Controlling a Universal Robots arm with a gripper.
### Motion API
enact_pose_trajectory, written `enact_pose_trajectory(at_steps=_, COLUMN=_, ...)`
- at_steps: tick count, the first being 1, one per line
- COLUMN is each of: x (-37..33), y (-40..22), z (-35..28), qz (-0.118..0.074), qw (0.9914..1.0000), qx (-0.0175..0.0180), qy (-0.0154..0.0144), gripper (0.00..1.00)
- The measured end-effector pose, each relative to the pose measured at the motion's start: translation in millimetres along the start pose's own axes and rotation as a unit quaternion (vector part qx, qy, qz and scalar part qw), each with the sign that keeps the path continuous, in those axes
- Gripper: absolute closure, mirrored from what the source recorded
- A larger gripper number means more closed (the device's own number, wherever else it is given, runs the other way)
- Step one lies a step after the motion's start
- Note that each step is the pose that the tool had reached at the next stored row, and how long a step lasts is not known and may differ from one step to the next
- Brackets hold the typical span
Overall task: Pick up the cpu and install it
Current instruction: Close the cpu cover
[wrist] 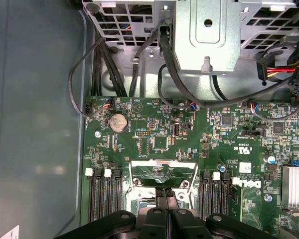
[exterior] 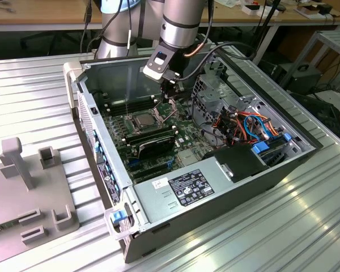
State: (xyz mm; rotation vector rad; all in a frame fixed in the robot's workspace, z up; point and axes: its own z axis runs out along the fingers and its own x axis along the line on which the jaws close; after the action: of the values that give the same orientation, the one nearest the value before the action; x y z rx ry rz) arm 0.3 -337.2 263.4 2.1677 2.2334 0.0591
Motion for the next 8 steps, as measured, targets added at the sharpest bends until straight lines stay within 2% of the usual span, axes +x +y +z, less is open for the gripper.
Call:
enact_pose_trajectory(at_steps=2, x=-0.1, y=0.7, z=-0.1, qz=0.000, qw=1.00000, qx=0.0001, qy=0.0000, gripper=0.89)
enact_pose_trajectory(at_steps=8, x=-0.4, y=14.2, z=0.6, qz=0.000, qw=1.00000, qx=0.0000, qy=0.0000, gripper=0.89)
